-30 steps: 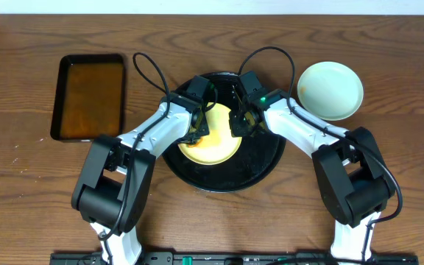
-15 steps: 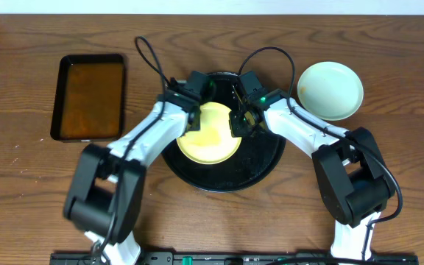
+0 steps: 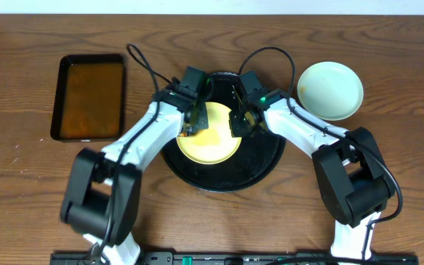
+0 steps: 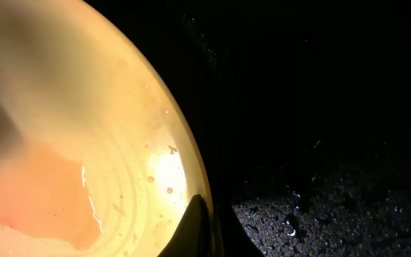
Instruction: Clean dirty plates on tray and stack at the side
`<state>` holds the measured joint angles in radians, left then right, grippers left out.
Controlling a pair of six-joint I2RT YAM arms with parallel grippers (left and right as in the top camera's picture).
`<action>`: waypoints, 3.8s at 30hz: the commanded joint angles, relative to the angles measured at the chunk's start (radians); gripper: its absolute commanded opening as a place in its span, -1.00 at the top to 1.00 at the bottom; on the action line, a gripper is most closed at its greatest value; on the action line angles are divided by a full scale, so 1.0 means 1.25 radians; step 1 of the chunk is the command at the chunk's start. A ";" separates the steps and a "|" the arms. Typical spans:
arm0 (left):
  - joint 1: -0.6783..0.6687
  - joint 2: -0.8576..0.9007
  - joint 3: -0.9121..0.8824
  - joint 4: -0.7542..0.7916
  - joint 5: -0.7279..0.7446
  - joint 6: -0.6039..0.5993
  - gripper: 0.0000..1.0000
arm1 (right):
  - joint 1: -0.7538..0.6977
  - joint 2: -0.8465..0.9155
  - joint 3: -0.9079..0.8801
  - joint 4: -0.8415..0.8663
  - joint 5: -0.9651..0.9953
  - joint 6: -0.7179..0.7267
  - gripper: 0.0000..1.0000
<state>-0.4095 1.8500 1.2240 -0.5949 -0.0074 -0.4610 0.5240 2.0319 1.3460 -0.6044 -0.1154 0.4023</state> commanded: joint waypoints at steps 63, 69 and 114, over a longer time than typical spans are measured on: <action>0.175 -0.239 -0.013 -0.113 0.042 -0.006 0.84 | -0.006 -0.024 0.013 -0.068 0.137 0.010 0.97; 0.175 -0.239 -0.013 -0.113 0.042 -0.006 0.84 | -0.004 -0.174 0.039 -0.112 0.364 -0.019 0.97; 0.175 -0.235 -0.013 -0.110 0.042 -0.006 0.84 | 0.002 0.026 0.081 -0.163 0.278 0.002 0.98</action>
<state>-0.1925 1.5486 1.2171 -0.7326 0.0467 -0.4675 0.5358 2.0472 1.4189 -0.7670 0.0288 0.3855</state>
